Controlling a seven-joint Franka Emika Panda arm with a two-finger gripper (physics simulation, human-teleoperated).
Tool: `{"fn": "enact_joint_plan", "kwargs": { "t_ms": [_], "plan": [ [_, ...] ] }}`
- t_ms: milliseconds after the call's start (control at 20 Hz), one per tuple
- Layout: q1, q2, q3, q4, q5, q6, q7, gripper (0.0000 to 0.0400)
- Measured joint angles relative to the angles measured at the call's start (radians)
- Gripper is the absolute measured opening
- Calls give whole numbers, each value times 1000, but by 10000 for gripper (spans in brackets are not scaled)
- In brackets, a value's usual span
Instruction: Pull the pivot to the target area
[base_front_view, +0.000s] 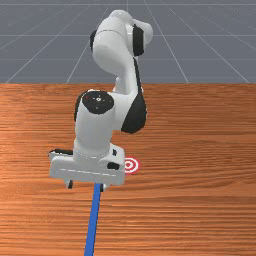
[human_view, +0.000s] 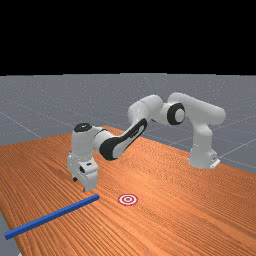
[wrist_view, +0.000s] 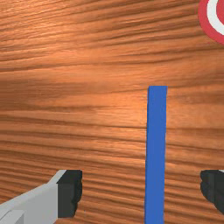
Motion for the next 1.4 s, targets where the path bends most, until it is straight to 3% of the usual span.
{"fn": "enact_joint_plan", "kwargs": {
  "t_ms": [200, 700, 750, 850, 900, 1150, 1200, 1250, 1300, 1400],
  "plan": [
    [14, 68, -17, 47, -12, 26, 14, 400],
    [6, 187, 17, 171, 31, 14, -32, 400],
    [28, 207, -26, 200, -4, 10, 4, 400],
    [26, 214, -22, 213, 4, 5, -3, 400],
    [6, 188, 17, 170, 31, 14, -32, 400],
    [5, 186, 18, 166, 30, 18, -39, 400],
    [6, 192, 16, 176, 31, 12, -33, 243],
    [10, 214, 13, 216, 36, -6, -38, 148],
    [10, 214, 13, 215, 36, -6, -38, 101],
    [10, 213, 13, 216, 36, -6, -38, 98]
  ]
}}
